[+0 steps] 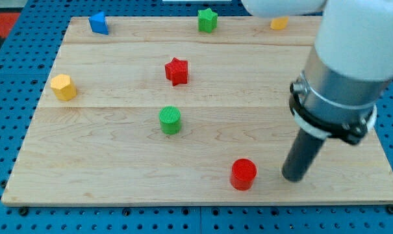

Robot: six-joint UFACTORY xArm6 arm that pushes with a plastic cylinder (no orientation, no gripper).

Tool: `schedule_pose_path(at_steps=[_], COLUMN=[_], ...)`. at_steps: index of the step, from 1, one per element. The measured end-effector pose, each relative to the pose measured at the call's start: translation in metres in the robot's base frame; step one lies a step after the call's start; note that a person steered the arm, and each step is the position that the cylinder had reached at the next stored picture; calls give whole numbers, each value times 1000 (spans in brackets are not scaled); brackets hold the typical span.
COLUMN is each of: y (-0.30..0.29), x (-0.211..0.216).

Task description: Push the red circle to the bottom left corner of the board

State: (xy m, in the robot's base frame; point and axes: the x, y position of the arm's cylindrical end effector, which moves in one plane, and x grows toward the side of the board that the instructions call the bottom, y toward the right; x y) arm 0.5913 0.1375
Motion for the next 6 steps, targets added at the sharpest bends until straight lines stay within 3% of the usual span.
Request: schedule_pose_path(at_steps=[1,2,3,4,6], y=[-38,-86,-98,-165,-148], x=[7,-22,-50,-42,27])
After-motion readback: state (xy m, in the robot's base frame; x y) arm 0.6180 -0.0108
